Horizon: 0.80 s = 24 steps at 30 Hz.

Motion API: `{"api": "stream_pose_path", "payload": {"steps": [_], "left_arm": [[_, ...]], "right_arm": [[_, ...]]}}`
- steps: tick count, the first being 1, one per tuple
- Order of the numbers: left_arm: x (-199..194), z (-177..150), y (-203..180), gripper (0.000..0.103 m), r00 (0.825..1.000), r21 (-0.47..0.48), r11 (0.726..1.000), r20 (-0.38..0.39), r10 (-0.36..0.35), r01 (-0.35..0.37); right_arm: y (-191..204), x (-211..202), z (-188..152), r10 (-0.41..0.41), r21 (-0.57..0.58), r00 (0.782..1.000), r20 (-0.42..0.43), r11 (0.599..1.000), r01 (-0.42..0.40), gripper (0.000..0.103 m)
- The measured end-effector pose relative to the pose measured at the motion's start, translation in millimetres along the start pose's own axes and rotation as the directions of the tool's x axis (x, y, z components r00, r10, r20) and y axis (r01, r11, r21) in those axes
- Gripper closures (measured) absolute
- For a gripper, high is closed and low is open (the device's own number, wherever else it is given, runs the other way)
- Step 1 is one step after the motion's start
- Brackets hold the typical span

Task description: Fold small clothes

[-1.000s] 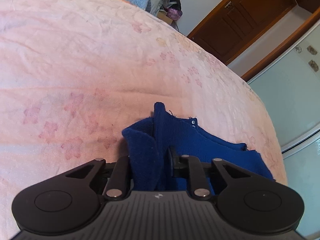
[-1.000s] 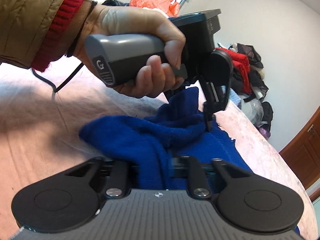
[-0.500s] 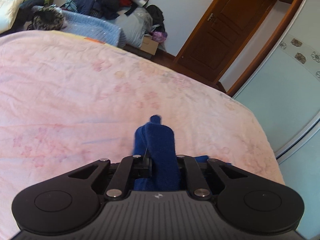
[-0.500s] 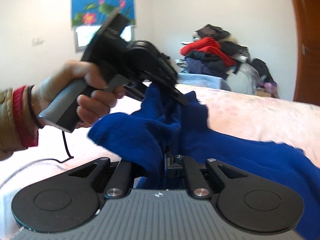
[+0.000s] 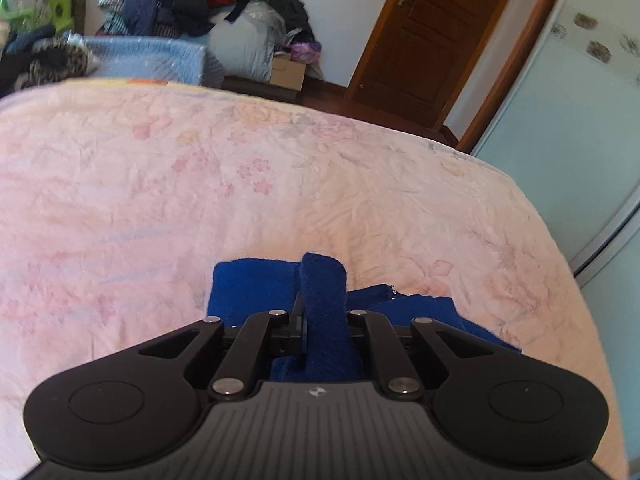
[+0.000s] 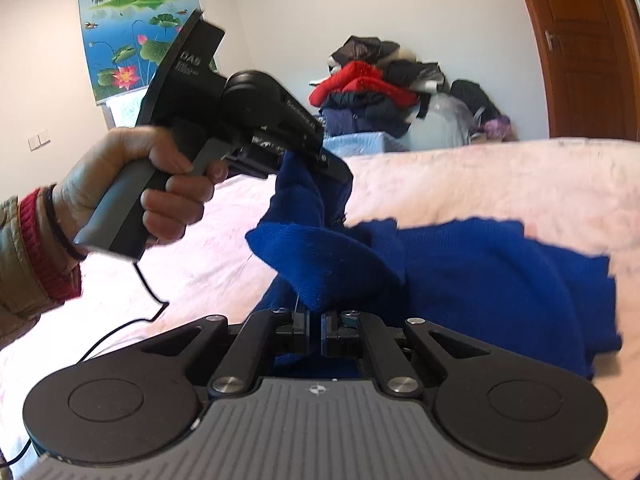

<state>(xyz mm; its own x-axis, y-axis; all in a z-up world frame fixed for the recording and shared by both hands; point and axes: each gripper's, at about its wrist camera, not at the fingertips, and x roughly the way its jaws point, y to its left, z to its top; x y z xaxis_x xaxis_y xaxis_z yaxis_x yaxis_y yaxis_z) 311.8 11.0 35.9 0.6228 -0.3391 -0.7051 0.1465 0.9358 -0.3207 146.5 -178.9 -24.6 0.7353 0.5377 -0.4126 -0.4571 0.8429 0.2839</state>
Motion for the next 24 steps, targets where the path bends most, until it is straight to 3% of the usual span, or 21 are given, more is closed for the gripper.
{"api": "stream_pose_path", "payload": {"steps": [2, 8, 11, 12, 13, 14, 16, 17, 19, 21, 24], "left_arm": [[10, 1, -1, 0.095, 0.999, -0.030, 0.999, -0.021, -0.028, 0.027], [47, -11, -22, 0.093, 0.994, 0.010, 0.996, -0.075, -0.085, 0.086], [54, -18, -27, 0.086, 0.987, 0.007, 0.992, -0.096, -0.127, 0.129], [51, -18, -28, 0.081, 0.988, 0.012, 0.991, -0.082, -0.130, 0.131], [47, -17, -28, 0.073, 0.988, 0.020, 0.990, -0.066, -0.140, 0.141], [41, -15, -27, 0.068, 0.988, 0.018, 0.989, -0.050, -0.145, 0.146], [26, -10, -20, 0.031, 0.988, -0.011, 0.988, 0.002, -0.156, 0.156], [17, -7, -17, 0.025, 0.986, -0.010, 0.986, 0.039, -0.164, 0.165], [-3, -5, -15, 0.022, 0.986, 0.021, 0.991, 0.095, -0.134, 0.133], [-20, -12, -14, 0.022, 0.989, 0.089, 0.991, 0.102, -0.105, 0.096], [-43, -42, -22, 0.022, 0.994, 0.262, 0.964, 0.086, -0.072, 0.047]], "right_arm": [[0, 0, -4, 0.021, 0.027, 1.000, -0.010, 0.999, -0.021, 0.097], [-14, 9, -14, 0.078, 0.155, 0.994, -0.078, 0.986, -0.065, 0.094], [-27, 16, -22, 0.094, 0.237, 0.987, -0.132, 0.970, -0.061, 0.069], [-31, 15, -23, 0.110, 0.258, 0.986, -0.126, 0.963, -0.074, 0.052], [-35, 14, -22, 0.126, 0.277, 0.985, -0.115, 0.957, -0.090, 0.044], [-39, 14, -19, 0.136, 0.290, 0.985, -0.110, 0.952, -0.099, 0.041], [-48, 14, -11, 0.142, 0.290, 0.986, -0.093, 0.951, -0.109, 0.034], [-51, 13, -6, 0.143, 0.283, 0.987, -0.080, 0.952, -0.115, 0.034], [-63, 12, 9, 0.132, 0.286, 0.990, -0.039, 0.951, -0.115, 0.034], [-80, 14, 24, 0.110, 0.327, 0.994, -0.004, 0.940, -0.103, 0.034], [-109, 35, 45, 0.150, 0.399, 0.989, -0.006, 0.907, -0.135, 0.035]]}}
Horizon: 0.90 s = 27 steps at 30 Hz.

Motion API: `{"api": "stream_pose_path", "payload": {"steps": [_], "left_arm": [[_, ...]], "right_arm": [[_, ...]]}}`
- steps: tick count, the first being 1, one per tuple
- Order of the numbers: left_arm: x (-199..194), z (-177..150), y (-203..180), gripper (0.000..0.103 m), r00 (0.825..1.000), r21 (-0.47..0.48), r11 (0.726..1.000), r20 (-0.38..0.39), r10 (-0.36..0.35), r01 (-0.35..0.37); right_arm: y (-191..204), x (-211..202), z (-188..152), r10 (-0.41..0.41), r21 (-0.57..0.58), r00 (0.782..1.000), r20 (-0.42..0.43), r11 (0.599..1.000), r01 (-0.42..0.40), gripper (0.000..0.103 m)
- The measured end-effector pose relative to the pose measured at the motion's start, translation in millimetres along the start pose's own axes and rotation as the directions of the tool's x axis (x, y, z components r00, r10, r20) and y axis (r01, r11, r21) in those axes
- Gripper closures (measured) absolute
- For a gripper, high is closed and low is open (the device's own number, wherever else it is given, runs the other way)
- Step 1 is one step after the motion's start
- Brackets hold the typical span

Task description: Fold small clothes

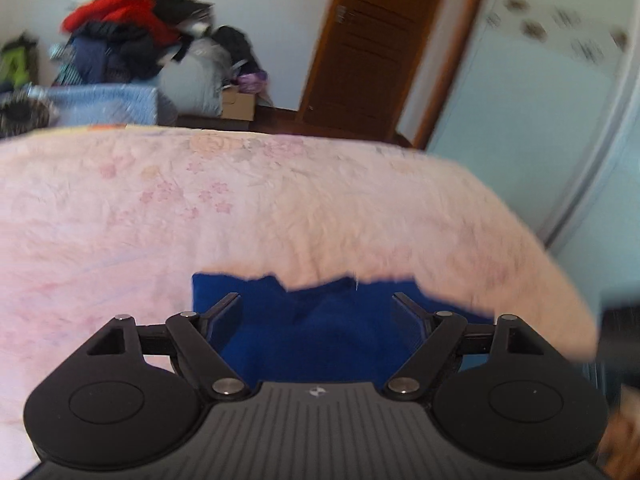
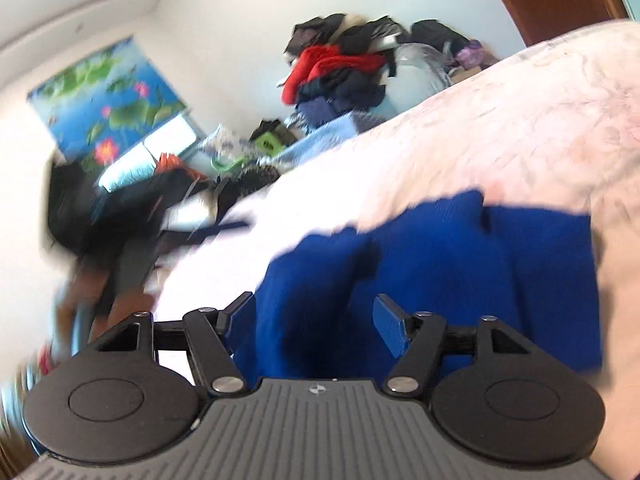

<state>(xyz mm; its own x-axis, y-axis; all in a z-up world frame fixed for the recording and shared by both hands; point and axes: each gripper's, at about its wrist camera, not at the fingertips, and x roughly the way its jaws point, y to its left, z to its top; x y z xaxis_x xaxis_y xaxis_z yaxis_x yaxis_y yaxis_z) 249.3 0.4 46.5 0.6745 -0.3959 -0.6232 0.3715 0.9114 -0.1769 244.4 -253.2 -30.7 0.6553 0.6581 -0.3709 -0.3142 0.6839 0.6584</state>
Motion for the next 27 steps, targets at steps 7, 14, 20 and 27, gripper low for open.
{"api": "stream_pose_path", "payload": {"steps": [7, 14, 20, 27], "left_arm": [[-24, -83, -69, 0.022, 0.996, 0.453, 0.887, 0.011, 0.093, -0.088], [-10, -110, -89, 0.022, 0.998, 0.468, 0.883, -0.031, 0.050, -0.029], [1, -123, -102, 0.022, 0.996, 0.512, 0.857, -0.039, 0.086, -0.054], [4, -145, -124, 0.022, 0.992, 0.646, 0.755, 0.031, 0.121, -0.112]], "right_arm": [[-38, 87, 41, 0.133, 0.191, 0.970, -0.204, 0.977, -0.094, 0.033], [-18, 124, 29, 0.240, 0.246, 0.932, -0.272, 0.954, -0.174, 0.033], [-3, 138, 27, 0.127, 0.122, 0.948, -0.291, 0.988, -0.095, 0.080], [-3, 92, 35, 0.080, 0.072, 0.972, -0.222, 0.995, -0.065, 0.082]]}}
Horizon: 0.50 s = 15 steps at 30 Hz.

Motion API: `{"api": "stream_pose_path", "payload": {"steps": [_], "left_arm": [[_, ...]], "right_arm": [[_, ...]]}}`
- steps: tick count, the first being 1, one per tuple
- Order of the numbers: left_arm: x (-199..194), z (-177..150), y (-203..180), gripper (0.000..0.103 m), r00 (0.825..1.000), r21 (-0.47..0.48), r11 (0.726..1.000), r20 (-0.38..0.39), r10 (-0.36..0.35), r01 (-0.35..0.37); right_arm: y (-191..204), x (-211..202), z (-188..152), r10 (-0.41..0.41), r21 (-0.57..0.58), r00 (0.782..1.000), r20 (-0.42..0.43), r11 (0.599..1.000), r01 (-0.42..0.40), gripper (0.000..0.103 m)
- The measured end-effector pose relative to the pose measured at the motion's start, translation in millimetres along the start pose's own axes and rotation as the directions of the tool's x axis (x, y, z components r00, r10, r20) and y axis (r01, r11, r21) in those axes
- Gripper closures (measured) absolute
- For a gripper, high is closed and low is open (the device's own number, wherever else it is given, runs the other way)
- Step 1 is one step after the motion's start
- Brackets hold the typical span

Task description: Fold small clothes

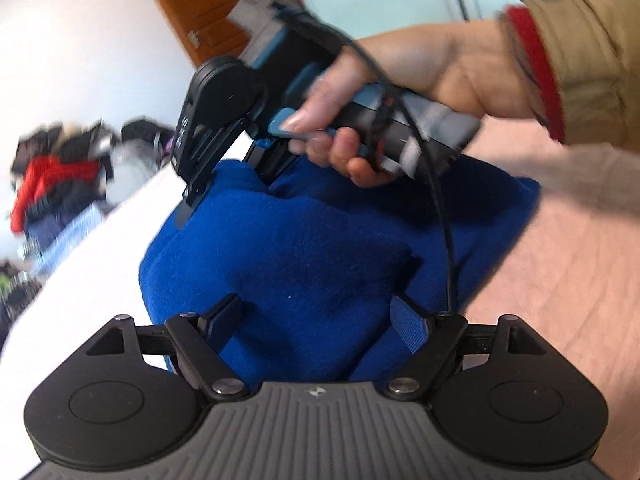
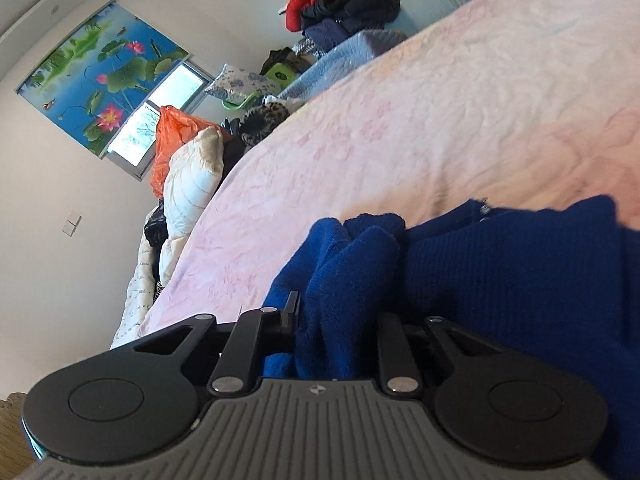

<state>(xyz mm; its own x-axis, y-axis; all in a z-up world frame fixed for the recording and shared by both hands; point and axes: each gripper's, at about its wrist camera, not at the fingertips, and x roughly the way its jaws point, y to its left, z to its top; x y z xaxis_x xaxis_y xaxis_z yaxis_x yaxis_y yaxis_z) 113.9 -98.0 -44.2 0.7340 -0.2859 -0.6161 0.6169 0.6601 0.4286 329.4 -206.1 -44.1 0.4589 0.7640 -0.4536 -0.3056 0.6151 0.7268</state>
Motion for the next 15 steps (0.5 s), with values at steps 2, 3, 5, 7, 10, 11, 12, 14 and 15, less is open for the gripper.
{"api": "stream_pose_path", "payload": {"steps": [2, 3, 5, 7, 10, 11, 12, 14, 15], "left_arm": [[-3, 0, -7, 0.022, 1.000, 0.040, 0.999, 0.019, 0.013, -0.013], [-3, 1, -10, 0.022, 0.999, 0.061, 0.998, 0.022, 0.024, -0.026], [-4, 1, -12, 0.022, 0.998, 0.104, 0.994, 0.049, 0.039, -0.044], [-4, 2, -18, 0.022, 0.996, 0.136, 0.988, 0.074, 0.059, -0.068], [7, 4, -22, 0.022, 0.996, 0.159, 0.984, 0.061, 0.070, -0.079], [10, 4, -23, 0.022, 0.996, 0.165, 0.983, 0.057, 0.075, -0.083], [12, 3, -24, 0.029, 0.994, 0.167, 0.981, 0.058, 0.087, -0.096], [12, 3, -26, 0.057, 0.995, 0.164, 0.982, 0.055, 0.083, -0.091], [12, 2, -25, 0.071, 0.996, 0.151, 0.985, 0.048, 0.072, -0.079]], "right_arm": [[-2, -3, 2, -0.016, -0.003, 1.000, 0.002, 1.000, 0.016, 0.082], [-4, -4, 2, -0.021, 0.003, 1.000, 0.005, 1.000, 0.021, 0.082], [-9, -5, 1, -0.005, 0.031, 1.000, 0.009, 1.000, 0.005, 0.082], [-14, -3, -1, 0.013, 0.050, 1.000, 0.007, 0.999, -0.013, 0.082], [-18, 1, -2, 0.015, 0.069, 1.000, -0.011, 0.998, -0.014, 0.081], [-19, 1, -2, 0.009, 0.069, 1.000, -0.012, 0.998, -0.008, 0.081], [-18, 1, -2, 0.004, 0.066, 1.000, -0.016, 0.998, -0.003, 0.081], [-17, -3, -2, -0.007, 0.049, 1.000, -0.014, 0.999, 0.008, 0.081], [-16, -5, -2, -0.017, 0.038, 1.000, -0.011, 0.999, 0.018, 0.081]]}}
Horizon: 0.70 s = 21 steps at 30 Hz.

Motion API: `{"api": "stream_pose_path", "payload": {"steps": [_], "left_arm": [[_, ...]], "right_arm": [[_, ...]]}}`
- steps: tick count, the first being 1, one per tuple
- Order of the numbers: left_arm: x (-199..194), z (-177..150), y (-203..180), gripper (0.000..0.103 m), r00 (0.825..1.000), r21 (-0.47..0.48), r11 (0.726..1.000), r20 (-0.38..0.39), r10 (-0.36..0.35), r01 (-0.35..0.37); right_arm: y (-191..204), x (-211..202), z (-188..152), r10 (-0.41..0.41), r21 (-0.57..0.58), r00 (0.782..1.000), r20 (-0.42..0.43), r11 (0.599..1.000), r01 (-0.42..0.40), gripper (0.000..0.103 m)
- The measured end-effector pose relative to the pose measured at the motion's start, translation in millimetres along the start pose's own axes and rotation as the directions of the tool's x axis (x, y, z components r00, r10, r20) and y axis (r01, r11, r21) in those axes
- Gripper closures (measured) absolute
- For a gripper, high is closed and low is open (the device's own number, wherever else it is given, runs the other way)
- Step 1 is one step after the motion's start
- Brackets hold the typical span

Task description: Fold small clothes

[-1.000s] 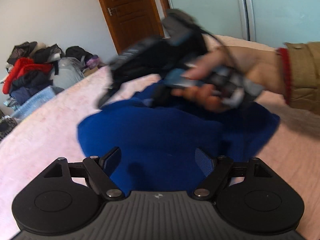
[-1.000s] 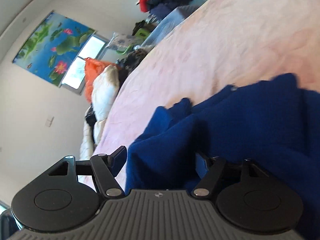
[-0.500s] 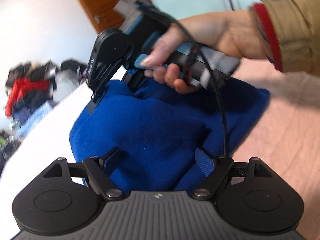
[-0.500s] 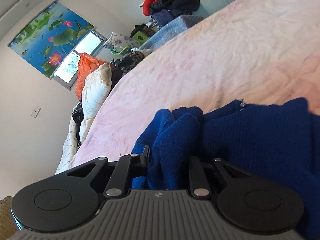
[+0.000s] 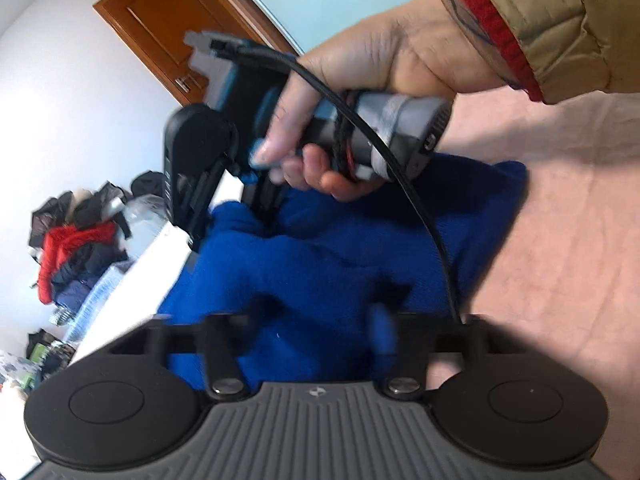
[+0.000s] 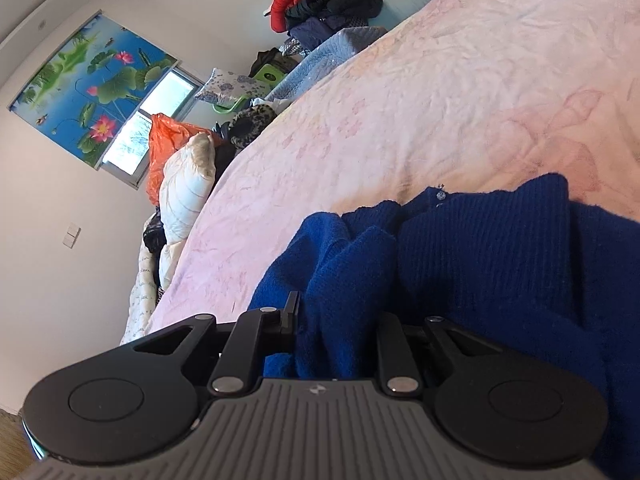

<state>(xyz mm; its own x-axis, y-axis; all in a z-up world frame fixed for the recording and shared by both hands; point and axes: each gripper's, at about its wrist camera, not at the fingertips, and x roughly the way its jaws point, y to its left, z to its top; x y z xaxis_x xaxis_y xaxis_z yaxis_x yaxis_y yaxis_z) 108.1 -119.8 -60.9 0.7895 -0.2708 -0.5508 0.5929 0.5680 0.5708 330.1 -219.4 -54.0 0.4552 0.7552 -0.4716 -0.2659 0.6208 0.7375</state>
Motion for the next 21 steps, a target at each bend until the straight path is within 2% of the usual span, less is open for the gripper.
{"api": "stream_pose_path", "payload": {"steps": [3, 8, 14, 16, 21], "left_arm": [[-5, 2, 2, 0.096, 1.000, -0.037, 0.999, 0.015, -0.004, 0.004], [-18, 12, 25, 0.097, 0.997, -0.161, 0.986, 0.065, -0.040, 0.050], [-30, 27, 46, 0.097, 0.977, -0.315, 0.927, 0.132, -0.169, 0.203], [-29, 32, 46, 0.097, 0.967, -0.340, 0.908, 0.152, -0.202, 0.243], [-13, 39, 30, 0.097, 0.954, -0.346, 0.889, 0.144, -0.264, 0.299]], "right_arm": [[6, -5, 0, -0.014, -0.035, 1.000, 0.016, 0.999, 0.015, 0.081], [21, -19, -2, -0.031, -0.105, 0.998, 0.061, 0.994, 0.038, 0.081], [32, -61, 2, -0.061, -0.181, 0.990, 0.126, 0.980, 0.083, 0.081], [29, -78, 3, -0.085, -0.196, 0.986, 0.142, 0.974, 0.113, 0.081], [0, -108, 3, -0.144, -0.160, 0.978, 0.152, 0.973, 0.168, 0.081]]}}
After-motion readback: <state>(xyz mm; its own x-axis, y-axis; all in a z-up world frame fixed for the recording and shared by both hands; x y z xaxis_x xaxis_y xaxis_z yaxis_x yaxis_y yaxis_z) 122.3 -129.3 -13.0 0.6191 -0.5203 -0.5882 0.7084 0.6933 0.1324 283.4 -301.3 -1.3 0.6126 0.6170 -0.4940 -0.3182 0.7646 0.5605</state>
